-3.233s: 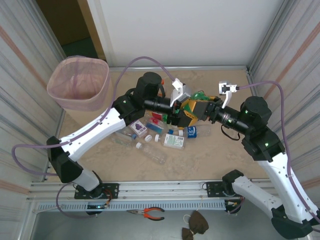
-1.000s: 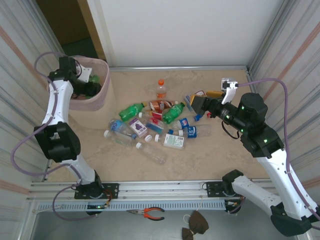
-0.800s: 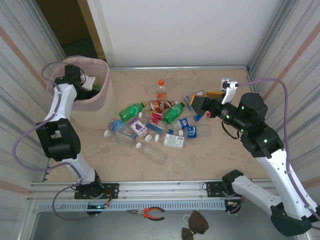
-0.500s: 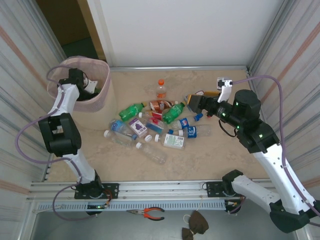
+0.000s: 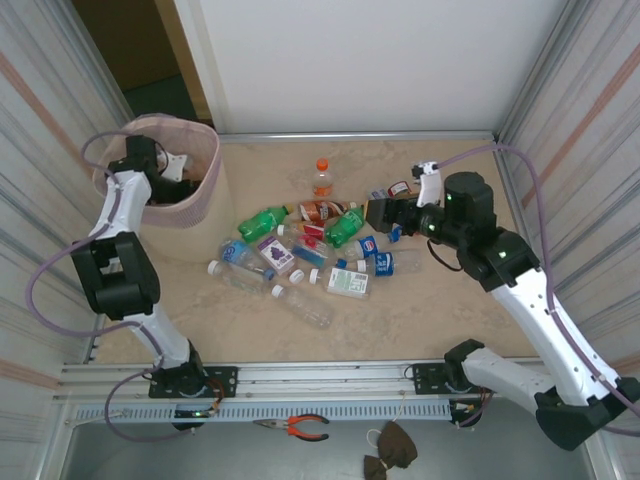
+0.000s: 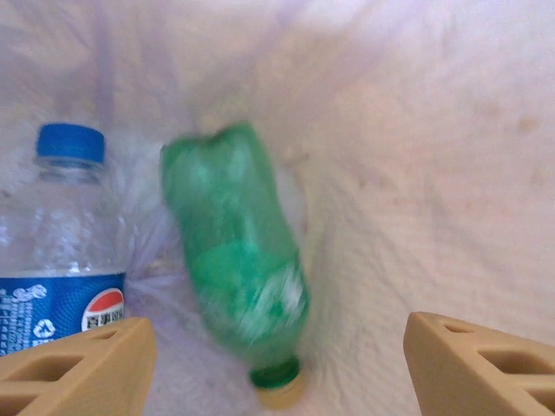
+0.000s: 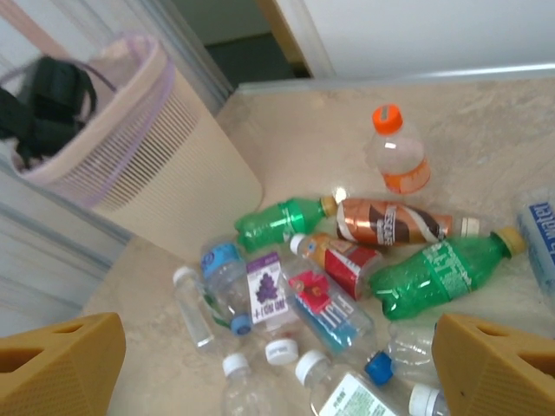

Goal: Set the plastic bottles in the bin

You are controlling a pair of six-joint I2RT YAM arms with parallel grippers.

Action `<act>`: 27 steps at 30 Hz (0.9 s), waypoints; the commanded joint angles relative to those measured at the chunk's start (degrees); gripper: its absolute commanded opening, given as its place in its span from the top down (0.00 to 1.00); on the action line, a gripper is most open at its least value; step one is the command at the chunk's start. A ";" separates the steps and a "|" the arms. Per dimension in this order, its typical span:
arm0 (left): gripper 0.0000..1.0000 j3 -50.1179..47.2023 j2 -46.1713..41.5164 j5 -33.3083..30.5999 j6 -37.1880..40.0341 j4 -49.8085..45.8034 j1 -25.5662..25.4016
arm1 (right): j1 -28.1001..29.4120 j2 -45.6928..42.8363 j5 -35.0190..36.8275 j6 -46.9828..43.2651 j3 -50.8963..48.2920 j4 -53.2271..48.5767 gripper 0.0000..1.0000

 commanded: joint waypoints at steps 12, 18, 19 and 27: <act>0.26 -8.60 -15.38 21.57 -8.17 17.85 6.96 | 16.86 15.74 6.87 -12.90 6.86 -1.99 0.14; 0.27 -11.36 -18.85 27.48 -11.45 25.43 8.91 | 22.96 23.29 8.67 -17.67 9.31 -1.22 0.18; 0.27 -11.65 -19.23 28.03 -11.74 26.24 9.04 | 23.82 24.41 9.05 -18.37 9.54 -0.96 0.18; 0.27 -15.49 -24.51 32.56 -16.36 36.03 10.42 | 29.94 36.13 11.05 -21.96 12.58 0.72 0.20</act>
